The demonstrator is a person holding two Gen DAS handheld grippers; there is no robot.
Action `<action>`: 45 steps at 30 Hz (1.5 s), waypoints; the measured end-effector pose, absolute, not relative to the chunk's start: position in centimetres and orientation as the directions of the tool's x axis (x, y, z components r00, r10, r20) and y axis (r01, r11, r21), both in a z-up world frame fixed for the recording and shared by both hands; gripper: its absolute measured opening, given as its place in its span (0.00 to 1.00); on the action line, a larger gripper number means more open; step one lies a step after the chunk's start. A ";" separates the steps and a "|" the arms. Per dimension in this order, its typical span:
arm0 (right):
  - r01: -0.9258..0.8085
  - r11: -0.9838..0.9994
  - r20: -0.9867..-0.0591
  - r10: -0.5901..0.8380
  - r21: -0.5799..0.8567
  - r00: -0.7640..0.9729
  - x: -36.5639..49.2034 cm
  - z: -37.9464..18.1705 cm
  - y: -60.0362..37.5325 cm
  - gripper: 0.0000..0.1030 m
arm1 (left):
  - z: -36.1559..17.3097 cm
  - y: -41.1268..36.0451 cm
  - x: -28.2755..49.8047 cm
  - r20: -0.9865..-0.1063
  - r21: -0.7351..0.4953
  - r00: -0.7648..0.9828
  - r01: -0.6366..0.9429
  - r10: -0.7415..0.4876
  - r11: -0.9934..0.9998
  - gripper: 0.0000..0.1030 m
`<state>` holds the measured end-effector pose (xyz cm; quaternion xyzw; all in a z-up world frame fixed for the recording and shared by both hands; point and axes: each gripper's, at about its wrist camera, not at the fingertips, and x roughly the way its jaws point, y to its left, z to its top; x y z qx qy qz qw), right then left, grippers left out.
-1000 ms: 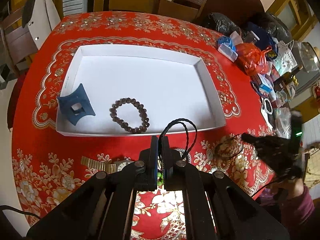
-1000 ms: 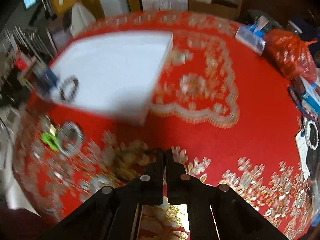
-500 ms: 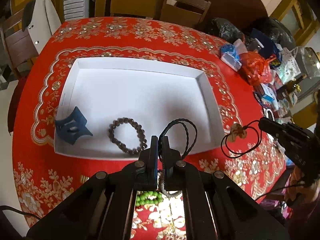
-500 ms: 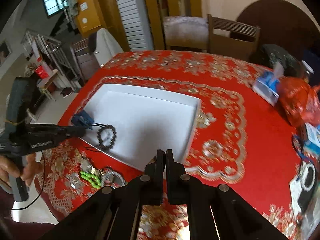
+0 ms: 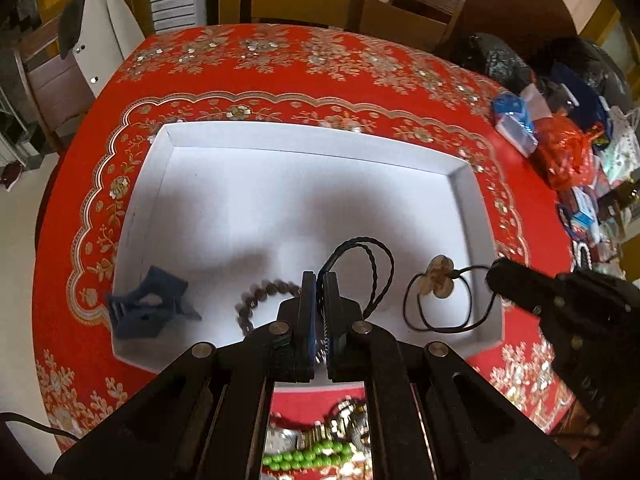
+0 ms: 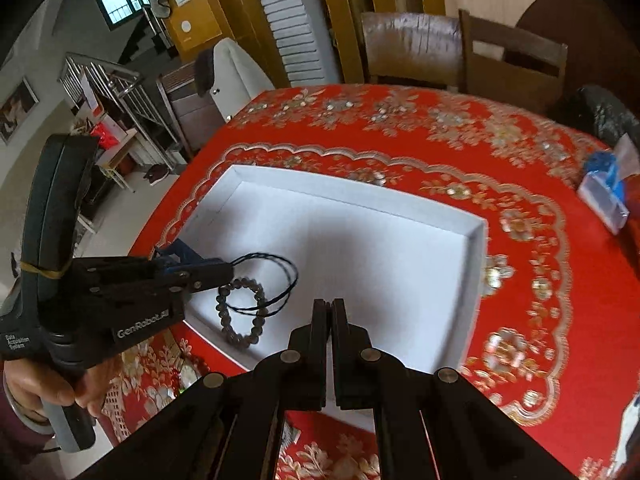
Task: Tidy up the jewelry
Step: 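Open the right tool to drop the pendant cord while the left tool drops its black cord, then raise both open tools away from the tray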
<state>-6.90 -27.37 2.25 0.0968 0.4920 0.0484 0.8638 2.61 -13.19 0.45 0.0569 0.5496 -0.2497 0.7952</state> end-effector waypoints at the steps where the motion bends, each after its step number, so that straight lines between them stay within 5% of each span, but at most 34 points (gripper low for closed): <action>1: 0.015 0.976 -0.847 0.180 0.217 0.501 -6.6 1.6 -27.6 0.02 | 0.2 -13.4 3.0 -0.906 -0.177 0.272 0.455 -0.325 0.873 0.02; 18: 0.088 0.983 -0.931 0.119 0.158 0.345 -6.4 -5.1 -31.1 0.03 | -4.3 -14.8 7.1 -0.942 -0.144 0.231 0.377 -0.244 0.915 0.02; 22: 0.082 0.987 -0.922 0.102 0.142 0.373 -6.9 -4.5 -30.8 0.46 | -4.4 -14.6 7.3 -0.943 -0.139 0.234 0.366 -0.235 0.920 0.03; 27: 0.108 0.978 -0.906 0.122 0.180 0.405 -7.7 -3.6 -30.8 0.46 | -4.1 -14.3 7.1 -0.939 -0.164 0.230 0.350 -0.254 0.922 0.36; 45: 0.229 0.950 -0.875 0.080 0.212 0.478 -11.3 -0.9 -29.5 0.52 | 0.7 -12.2 1.6 -0.896 -0.087 0.374 0.379 -0.238 0.921 0.37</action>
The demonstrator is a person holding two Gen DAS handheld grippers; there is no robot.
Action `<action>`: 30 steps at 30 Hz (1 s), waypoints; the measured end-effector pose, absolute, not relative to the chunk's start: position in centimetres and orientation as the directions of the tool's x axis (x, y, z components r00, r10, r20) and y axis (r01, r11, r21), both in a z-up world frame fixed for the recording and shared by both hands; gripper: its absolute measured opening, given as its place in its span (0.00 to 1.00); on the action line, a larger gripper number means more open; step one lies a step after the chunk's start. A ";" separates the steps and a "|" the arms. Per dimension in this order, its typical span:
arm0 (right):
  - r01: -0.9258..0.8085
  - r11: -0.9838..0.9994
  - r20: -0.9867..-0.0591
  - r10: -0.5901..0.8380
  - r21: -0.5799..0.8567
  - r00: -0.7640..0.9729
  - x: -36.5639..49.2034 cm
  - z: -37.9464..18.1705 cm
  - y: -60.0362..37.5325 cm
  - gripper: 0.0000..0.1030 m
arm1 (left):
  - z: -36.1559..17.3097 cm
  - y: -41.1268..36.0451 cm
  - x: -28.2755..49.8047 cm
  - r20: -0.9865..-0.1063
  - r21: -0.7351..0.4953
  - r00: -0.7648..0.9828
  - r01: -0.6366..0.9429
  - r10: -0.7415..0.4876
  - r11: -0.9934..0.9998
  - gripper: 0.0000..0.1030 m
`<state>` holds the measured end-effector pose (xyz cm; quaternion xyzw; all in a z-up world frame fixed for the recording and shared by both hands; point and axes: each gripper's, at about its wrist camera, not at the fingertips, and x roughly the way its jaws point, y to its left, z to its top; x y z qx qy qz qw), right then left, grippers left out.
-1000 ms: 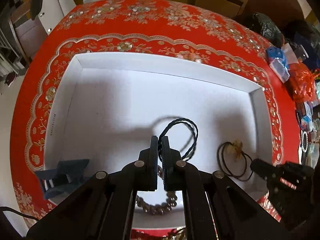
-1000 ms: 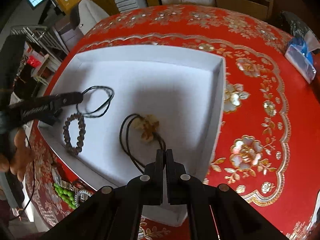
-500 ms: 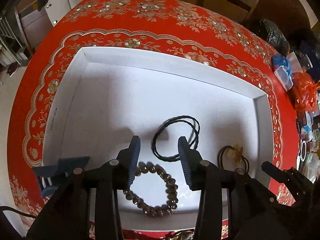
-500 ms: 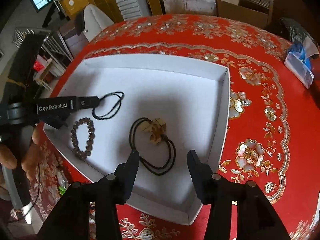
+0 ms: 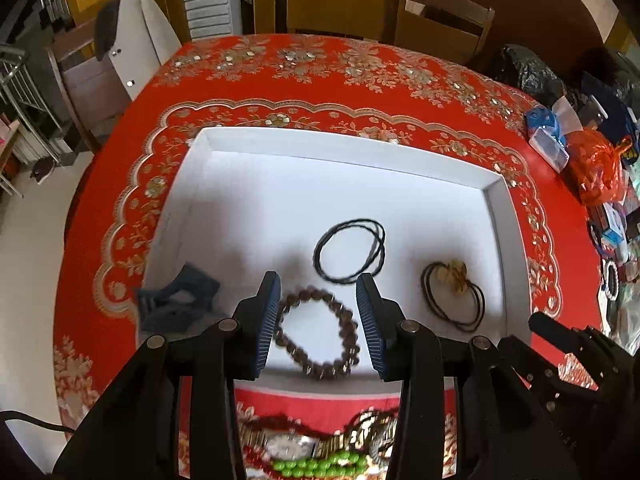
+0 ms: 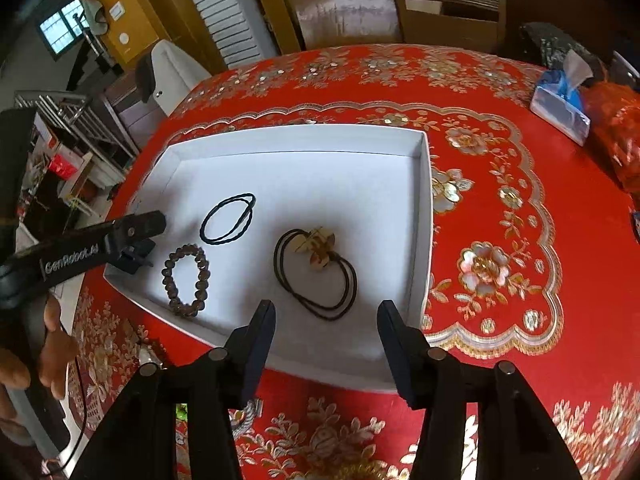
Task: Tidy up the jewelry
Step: 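Raise both open tools away from the tray, then move both open tools toward the silver mesh bracelet and gold coil hair tie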
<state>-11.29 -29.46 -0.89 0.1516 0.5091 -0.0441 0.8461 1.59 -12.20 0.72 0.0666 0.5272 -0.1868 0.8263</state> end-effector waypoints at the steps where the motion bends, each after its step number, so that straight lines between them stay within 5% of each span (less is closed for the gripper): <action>1: 0.229 0.950 -0.873 0.079 0.213 0.481 -11.6 -0.7 -29.3 0.53 | 0.8 -11.8 1.2 -0.895 -0.087 0.377 0.376 -0.238 0.922 0.37; 30: 0.251 0.949 -0.866 0.042 0.190 0.499 -21.5 0.1 -22.5 0.58 | 2.3 -4.0 -10.3 -0.867 -0.039 0.443 0.398 -0.229 0.917 0.38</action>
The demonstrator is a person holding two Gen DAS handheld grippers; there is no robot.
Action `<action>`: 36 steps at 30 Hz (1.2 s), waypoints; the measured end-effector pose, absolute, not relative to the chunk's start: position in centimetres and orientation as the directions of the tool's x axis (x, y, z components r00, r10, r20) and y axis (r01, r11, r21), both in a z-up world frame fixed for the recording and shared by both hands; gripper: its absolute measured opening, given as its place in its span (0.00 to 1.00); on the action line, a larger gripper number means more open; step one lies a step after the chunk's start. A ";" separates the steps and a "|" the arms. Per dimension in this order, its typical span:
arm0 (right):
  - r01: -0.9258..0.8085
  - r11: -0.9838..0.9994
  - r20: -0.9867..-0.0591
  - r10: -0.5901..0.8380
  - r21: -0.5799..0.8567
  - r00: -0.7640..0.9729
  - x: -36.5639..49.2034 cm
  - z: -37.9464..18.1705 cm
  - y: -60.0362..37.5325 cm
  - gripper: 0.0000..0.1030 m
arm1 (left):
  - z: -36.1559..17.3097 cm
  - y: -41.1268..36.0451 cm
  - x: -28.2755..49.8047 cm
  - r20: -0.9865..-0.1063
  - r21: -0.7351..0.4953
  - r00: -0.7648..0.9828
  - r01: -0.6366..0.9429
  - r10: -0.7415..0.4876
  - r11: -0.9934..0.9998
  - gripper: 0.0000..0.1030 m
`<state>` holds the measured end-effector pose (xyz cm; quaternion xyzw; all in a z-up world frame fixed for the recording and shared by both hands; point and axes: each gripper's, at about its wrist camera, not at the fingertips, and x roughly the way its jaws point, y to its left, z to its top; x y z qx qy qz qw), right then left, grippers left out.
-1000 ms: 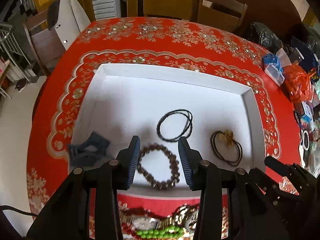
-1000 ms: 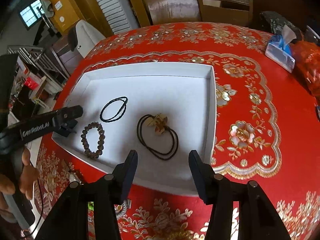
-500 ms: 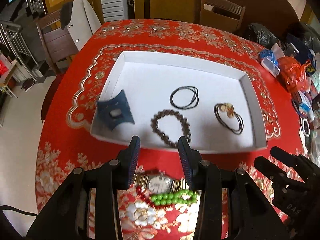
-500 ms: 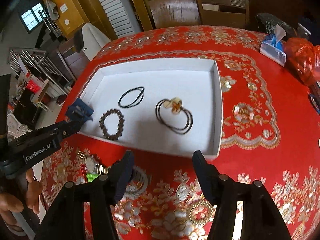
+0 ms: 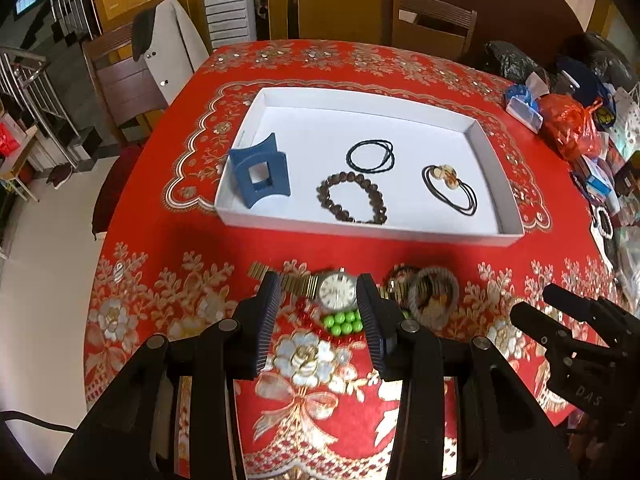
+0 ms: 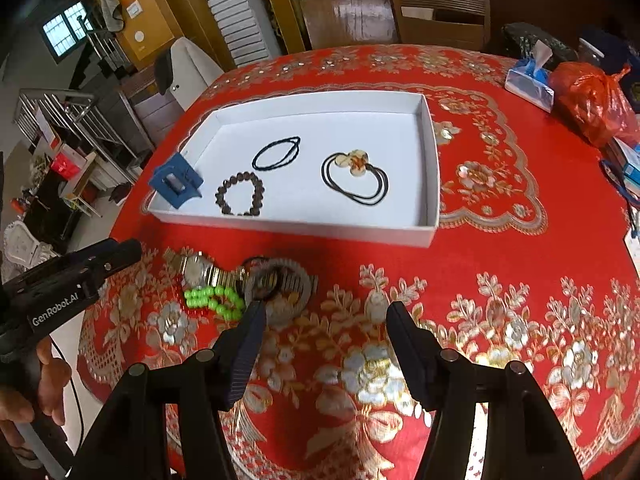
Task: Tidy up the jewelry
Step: 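Move both open tools toward the silver mesh bracelet and gold coil hair tie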
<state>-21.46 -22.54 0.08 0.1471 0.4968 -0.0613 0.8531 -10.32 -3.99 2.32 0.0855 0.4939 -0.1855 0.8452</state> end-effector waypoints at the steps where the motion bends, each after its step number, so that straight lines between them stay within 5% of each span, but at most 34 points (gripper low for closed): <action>1: 0.255 0.949 -0.866 0.037 0.187 0.498 -21.8 0.1 -22.5 0.59 | 2.3 -3.8 -10.6 -0.866 -0.037 0.445 0.399 -0.229 0.916 0.38; 20: 0.330 0.930 -0.884 -0.009 0.165 0.468 -26.3 -1.7 -23.1 0.59 | 0.0 0.7 -12.7 -0.889 -0.116 0.359 0.425 -0.285 0.898 0.45; 34: 0.385 0.910 -0.894 -0.040 0.151 0.445 -27.7 -3.5 -27.1 0.58 | 0.5 -4.4 -11.9 -0.880 -0.185 0.289 0.521 -0.376 0.833 0.45; 36: 0.372 0.918 -0.892 -0.052 0.134 0.448 -27.1 -3.6 -27.2 0.51 | 0.2 -5.5 -11.7 -0.885 -0.191 0.270 0.534 -0.380 0.824 0.45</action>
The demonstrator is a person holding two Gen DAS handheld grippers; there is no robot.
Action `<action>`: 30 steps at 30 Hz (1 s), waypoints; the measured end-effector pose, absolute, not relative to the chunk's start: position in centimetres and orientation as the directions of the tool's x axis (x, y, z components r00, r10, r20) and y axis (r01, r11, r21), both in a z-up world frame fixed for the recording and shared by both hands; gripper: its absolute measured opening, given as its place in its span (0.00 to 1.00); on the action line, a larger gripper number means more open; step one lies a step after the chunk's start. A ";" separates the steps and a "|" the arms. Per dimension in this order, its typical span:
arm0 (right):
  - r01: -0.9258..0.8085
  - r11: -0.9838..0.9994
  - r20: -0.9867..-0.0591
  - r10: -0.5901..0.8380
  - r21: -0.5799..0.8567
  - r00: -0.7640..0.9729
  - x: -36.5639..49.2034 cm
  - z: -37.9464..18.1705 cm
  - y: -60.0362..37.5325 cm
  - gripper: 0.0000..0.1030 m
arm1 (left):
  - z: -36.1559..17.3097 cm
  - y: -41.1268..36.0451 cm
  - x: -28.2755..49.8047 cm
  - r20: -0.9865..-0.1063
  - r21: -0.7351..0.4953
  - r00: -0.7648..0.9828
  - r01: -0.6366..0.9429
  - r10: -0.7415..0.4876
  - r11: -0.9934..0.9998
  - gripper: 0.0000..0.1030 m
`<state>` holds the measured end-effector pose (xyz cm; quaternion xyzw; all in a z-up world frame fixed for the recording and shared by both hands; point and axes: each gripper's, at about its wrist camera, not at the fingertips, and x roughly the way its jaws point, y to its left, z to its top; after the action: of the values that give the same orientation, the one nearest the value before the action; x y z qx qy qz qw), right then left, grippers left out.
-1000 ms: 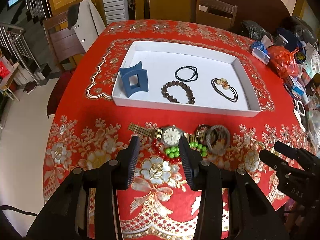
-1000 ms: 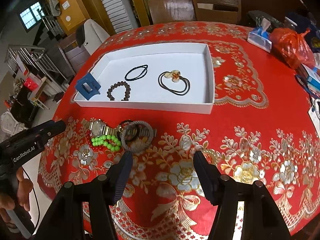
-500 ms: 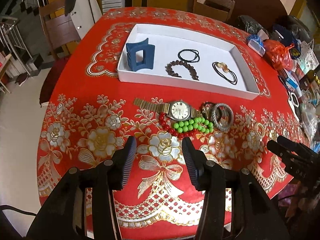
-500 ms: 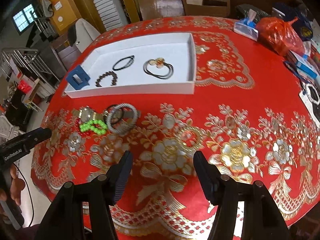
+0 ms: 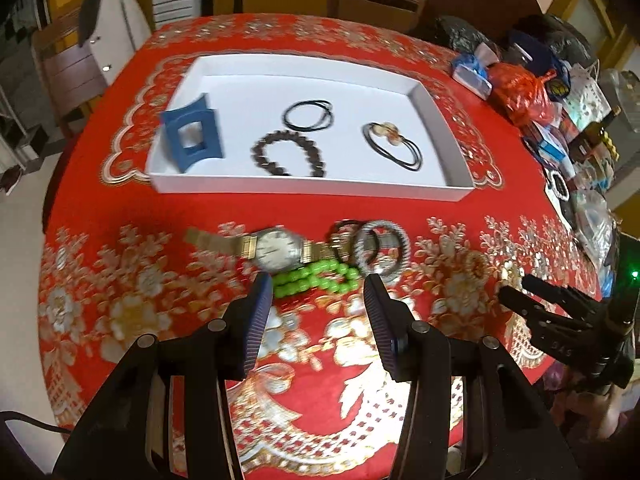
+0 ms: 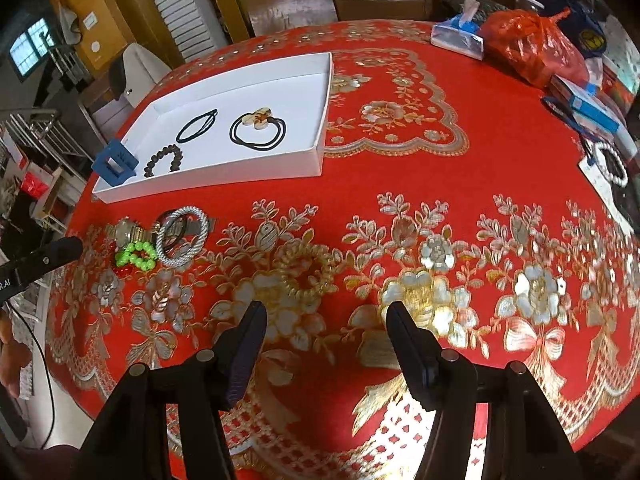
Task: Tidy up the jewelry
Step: 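Move both open tools toward the silver mesh bracelet and gold coil hair tie, then grasp the silver mesh bracelet with the left tool while the right tool grasps the gold coil hair tie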
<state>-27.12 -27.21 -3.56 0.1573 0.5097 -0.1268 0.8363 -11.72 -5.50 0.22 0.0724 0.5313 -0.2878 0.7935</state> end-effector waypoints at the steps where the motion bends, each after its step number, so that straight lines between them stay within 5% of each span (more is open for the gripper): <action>1: 0.367 0.921 -0.892 -0.055 0.128 0.448 -26.8 -3.7 -27.3 0.47 | 0.2 -6.0 -11.7 -0.884 -0.195 0.264 0.541 -0.385 0.818 0.45; 16: 0.338 0.935 -0.913 -0.047 0.102 0.406 -24.6 -5.7 -28.6 0.43 | -2.6 -12.8 -10.3 -0.916 -0.146 0.198 0.646 -0.350 0.749 0.44; 21: 0.328 0.938 -0.911 -0.036 0.111 0.411 -24.6 -5.7 -28.8 0.40 | -3.9 -13.9 -9.4 -0.934 -0.139 0.162 0.655 -0.317 0.743 0.27; 30: 0.272 0.959 -0.911 -0.046 0.074 0.410 -24.0 -6.0 -27.9 0.10 | -4.8 -14.8 -8.5 -0.941 -0.140 0.144 0.655 -0.305 0.742 0.05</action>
<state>-24.01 -27.87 -6.03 0.1058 0.5347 -0.0953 0.8330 -8.49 -14.76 -4.79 0.1542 0.5681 -0.3242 0.7405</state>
